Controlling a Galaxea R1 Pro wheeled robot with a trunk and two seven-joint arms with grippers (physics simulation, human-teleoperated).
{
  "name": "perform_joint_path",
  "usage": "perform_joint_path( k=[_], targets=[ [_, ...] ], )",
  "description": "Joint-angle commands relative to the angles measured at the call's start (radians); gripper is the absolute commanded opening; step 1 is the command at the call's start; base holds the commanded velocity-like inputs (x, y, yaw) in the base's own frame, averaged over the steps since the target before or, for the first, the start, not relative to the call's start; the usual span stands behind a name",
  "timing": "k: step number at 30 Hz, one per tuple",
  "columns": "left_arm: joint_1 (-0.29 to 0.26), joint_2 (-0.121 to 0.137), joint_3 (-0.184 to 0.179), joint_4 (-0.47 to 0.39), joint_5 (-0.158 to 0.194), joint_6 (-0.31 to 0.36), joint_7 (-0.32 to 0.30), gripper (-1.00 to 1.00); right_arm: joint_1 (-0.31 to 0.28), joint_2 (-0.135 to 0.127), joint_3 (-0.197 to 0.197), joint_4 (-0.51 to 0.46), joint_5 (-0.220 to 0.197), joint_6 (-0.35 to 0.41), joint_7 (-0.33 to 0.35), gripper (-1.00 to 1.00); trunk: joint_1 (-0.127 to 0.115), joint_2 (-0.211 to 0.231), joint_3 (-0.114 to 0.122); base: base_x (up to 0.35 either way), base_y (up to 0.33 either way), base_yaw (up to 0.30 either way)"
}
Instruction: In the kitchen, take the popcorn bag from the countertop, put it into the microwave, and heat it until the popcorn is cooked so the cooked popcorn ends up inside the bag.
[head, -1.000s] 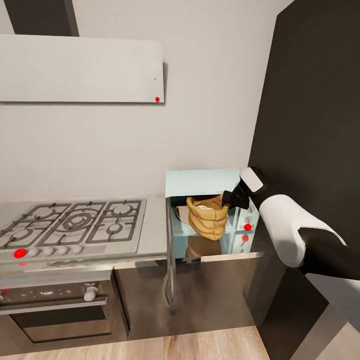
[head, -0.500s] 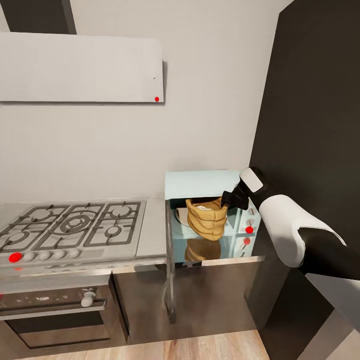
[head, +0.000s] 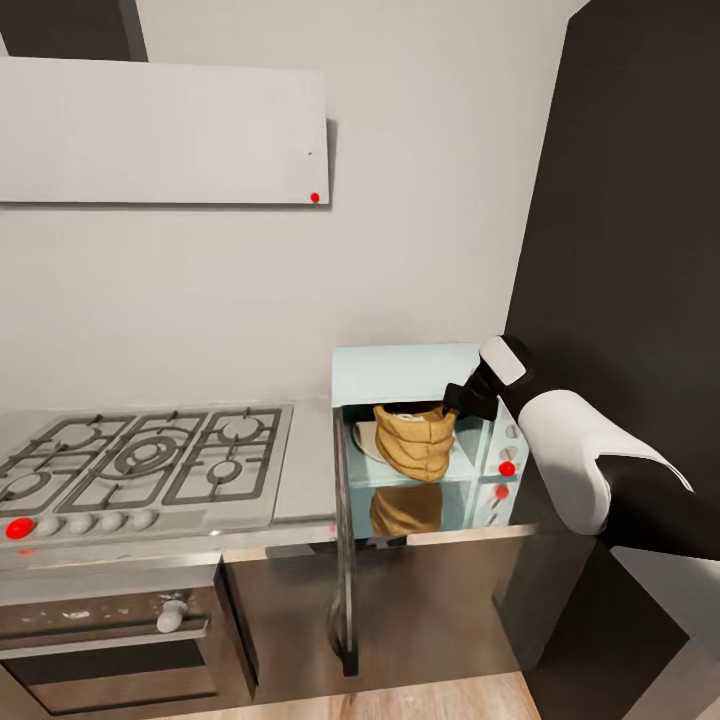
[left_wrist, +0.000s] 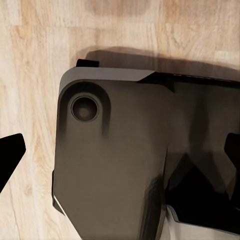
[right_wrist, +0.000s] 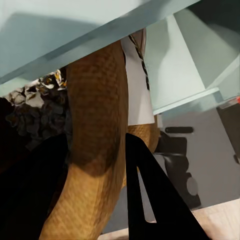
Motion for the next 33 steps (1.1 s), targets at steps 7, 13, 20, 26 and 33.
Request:
perform_joint_path(
  k=[7, 13, 20, 26, 33],
  targets=[
    [-0.001, 0.000, 0.007, 0.001, 0.000, -0.003, -0.001, 1.00, 0.000, 0.001, -0.008, -0.025, -0.005, 0.003, -0.009, -1.00, 0.000, -0.001, -0.001, 0.000, 0.000, 0.000],
    [-0.001, 0.000, 0.007, 0.001, 0.000, -0.003, -0.002, 1.00, 0.000, 0.001, -0.008, -0.025, -0.005, 0.003, -0.009, -1.00, 0.000, -0.001, -0.001, 0.078, 0.000, 0.000],
    [-0.001, 0.000, 0.007, 0.001, 0.000, -0.003, -0.001, 1.00, 0.000, 0.001, -0.008, -0.025, -0.006, 0.003, -0.009, -1.00, 0.000, -0.001, -0.001, 0.065, 0.000, 0.000],
    [-0.001, 0.000, 0.008, 0.001, 0.000, -0.003, -0.001, 1.00, 0.001, 0.001, -0.008, -0.025, -0.005, 0.003, -0.009, -1.00, 0.000, -0.001, -0.001, 0.001, 0.000, 0.000],
    [-0.001, 0.001, 0.008, 0.001, 0.000, -0.003, -0.001, 1.00, 0.001, 0.001, -0.008, -0.025, -0.005, 0.003, -0.009, 1.00, 0.000, -0.001, -0.001, 0.000, 0.000, 0.000]
  ],
)
